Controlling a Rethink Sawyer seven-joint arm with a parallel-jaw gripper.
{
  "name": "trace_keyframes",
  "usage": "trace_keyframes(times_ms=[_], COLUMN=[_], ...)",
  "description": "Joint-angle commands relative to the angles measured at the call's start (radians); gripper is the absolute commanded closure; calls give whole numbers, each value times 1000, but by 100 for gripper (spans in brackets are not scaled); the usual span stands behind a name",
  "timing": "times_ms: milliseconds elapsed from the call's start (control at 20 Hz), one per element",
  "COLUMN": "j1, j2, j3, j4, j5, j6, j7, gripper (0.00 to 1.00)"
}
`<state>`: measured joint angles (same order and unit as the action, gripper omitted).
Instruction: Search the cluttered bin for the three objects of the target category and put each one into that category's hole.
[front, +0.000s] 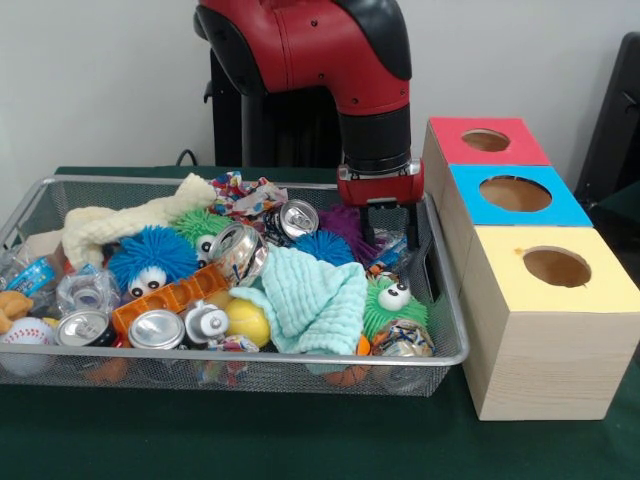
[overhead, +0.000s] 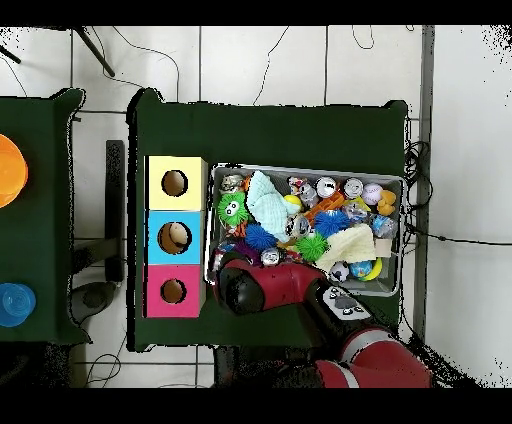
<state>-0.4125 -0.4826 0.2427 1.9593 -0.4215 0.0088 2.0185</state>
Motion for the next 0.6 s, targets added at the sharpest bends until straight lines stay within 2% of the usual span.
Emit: trace_keyframes(times_ms=[50,150,250,600], j1=[20,24,-3,17], j2=[85,66,43,35], j3=[18,-4,8,-60], j4=[-87,-68,-31,10], j5=[-35,18,48,126], j6=[54,12,-54,-227], j7=[24,97,155,263], gripper=[0,0,0,0])
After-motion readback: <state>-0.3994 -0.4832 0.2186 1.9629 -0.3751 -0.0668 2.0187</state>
